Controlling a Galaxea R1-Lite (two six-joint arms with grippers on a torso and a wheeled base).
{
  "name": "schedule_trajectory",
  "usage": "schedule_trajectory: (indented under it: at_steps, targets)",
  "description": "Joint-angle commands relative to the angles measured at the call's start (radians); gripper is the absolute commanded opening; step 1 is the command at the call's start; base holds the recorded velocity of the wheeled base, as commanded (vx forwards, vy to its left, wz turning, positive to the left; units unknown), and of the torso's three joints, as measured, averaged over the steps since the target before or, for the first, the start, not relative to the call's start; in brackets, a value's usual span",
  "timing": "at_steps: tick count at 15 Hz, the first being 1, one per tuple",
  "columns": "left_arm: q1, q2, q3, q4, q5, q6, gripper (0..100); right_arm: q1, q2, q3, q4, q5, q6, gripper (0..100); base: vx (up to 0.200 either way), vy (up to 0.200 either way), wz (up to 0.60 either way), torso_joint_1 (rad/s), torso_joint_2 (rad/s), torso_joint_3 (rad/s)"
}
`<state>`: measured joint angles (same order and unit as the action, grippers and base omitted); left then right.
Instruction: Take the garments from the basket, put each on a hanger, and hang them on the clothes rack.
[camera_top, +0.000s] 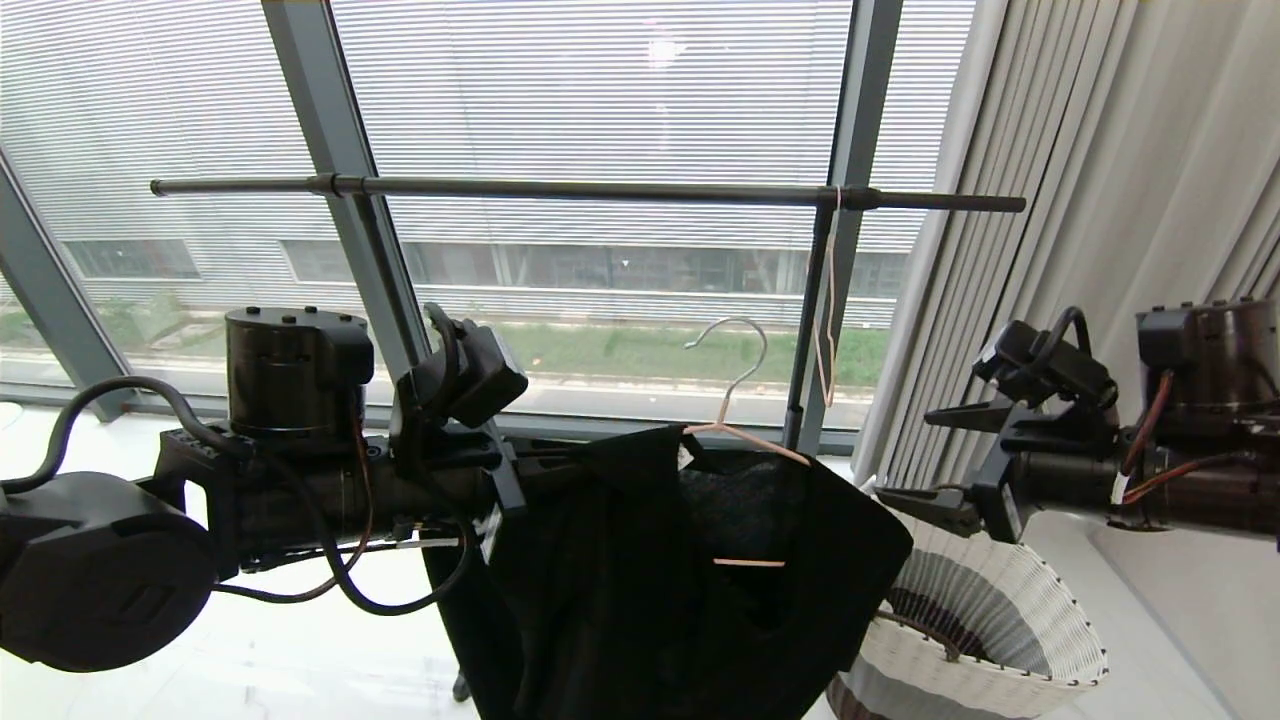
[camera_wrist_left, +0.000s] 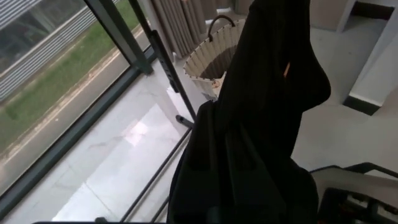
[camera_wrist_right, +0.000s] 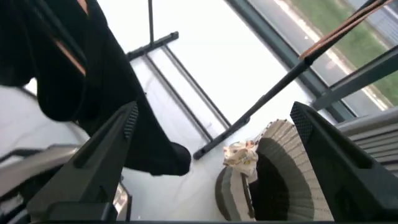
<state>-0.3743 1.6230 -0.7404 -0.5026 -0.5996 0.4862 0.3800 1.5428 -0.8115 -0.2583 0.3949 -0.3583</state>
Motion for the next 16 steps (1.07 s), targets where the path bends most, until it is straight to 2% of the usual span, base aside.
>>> schedule_trajectory:
  at_steps: [1, 2, 3, 5, 6, 8, 11, 12, 13, 16]
  targets:
    - [0.000, -0.008, 0.006, -0.002, -0.011, 0.009, 0, -0.089, -0.030, -0.144, 0.168, 0.096, -0.111, 100, 0.000, 0.000, 0.00, 0.000, 0.00, 0.000]
    - [0.000, -0.017, 0.018, -0.027, -0.012, 0.012, 0, -0.099, -0.035, -0.175, 0.261, 0.147, -0.194, 100, 0.000, 0.000, 0.00, 0.000, 0.00, 0.000]
    - [0.001, -0.025, 0.049, -0.093, -0.012, 0.009, 0, -0.099, -0.043, -0.210, 0.353, 0.177, -0.254, 100, 0.000, 0.000, 0.00, 0.000, 0.00, 0.000]
    - [0.003, -0.031, 0.168, -0.286, -0.011, -0.003, 0, -0.070, -0.038, -0.302, 0.525, 0.237, -0.332, 100, 0.000, 0.000, 0.00, 0.000, 0.00, 0.000]
    - [0.003, -0.031, 0.222, -0.344, -0.011, -0.008, 0, -0.046, -0.023, -0.337, 0.576, 0.245, -0.357, 100, 0.000, 0.000, 0.00, 0.000, 0.00, 0.000]
    - [-0.002, -0.029, 0.263, -0.387, -0.011, -0.008, 0, 0.010, 0.014, -0.373, 0.596, 0.245, -0.410, 100, 0.000, 0.000, 0.00, 0.000, 0.00, 0.000]
    - [-0.023, -0.025, 0.246, -0.389, -0.011, -0.040, 0, 0.126, 0.053, -0.377, 0.594, 0.240, -0.413, 100, 0.000, 0.000, 0.00, 0.000, 0.00, 0.000]
    - [-0.032, -0.026, 0.245, -0.389, -0.009, -0.055, 0, 0.142, 0.062, -0.377, 0.591, 0.236, -0.415, 100, 0.000, 0.000, 0.00, 0.000, 0.00, 0.000]
    - [-0.058, -0.031, 0.243, -0.389, -0.005, -0.109, 0, 0.158, 0.088, -0.377, 0.567, 0.209, -0.441, 100, 0.000, 0.000, 0.00, 0.000, 0.00, 0.000]
    - [-0.077, -0.031, 0.237, -0.389, 0.003, -0.124, 0, 0.152, 0.123, -0.377, 0.519, 0.182, -0.465, 100, 0.000, 0.000, 0.00, 0.000, 0.00, 0.000]
